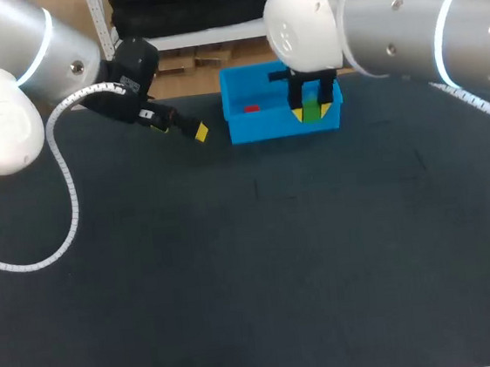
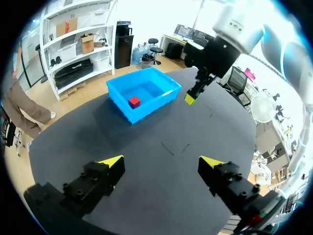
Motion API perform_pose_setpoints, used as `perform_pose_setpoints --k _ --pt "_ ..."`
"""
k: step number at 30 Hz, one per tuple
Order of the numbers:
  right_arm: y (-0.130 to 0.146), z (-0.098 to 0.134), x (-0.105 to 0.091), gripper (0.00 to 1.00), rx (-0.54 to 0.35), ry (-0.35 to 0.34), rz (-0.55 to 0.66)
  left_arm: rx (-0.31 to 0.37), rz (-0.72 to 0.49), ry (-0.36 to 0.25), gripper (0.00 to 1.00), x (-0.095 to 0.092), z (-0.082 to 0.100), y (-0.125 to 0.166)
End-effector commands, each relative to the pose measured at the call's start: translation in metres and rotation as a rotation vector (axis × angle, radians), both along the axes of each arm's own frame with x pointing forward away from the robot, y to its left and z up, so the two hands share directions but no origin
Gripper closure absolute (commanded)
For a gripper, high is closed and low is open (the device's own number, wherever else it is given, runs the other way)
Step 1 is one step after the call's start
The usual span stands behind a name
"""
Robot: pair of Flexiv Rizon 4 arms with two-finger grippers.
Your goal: Use the left arm to pick the red cube and place it into the blue plastic box first, then use the right arm to grasp the green cube and put it into the same blue plastic box after the first action is fully finished.
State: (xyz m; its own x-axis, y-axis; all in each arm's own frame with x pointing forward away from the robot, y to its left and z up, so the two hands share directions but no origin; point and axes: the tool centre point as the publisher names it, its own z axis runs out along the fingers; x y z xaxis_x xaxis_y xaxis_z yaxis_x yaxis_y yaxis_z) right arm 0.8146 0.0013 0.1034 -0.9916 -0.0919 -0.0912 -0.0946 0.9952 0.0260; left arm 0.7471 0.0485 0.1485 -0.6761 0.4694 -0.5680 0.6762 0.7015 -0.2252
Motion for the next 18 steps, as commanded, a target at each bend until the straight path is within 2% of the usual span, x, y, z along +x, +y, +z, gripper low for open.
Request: perform_pose_setpoints --k 1,18 --pt "-0.006 0.012 -0.013 1.00 0.011 -0.047 0.003 0.002 0.000 0.003 0.00 0.001 0.000 0.000" --pt "-0.012 0.050 -0.013 1.00 0.034 -0.118 0.031 0.002 0.000 0.003 0.00 0.001 0.000 0.000"
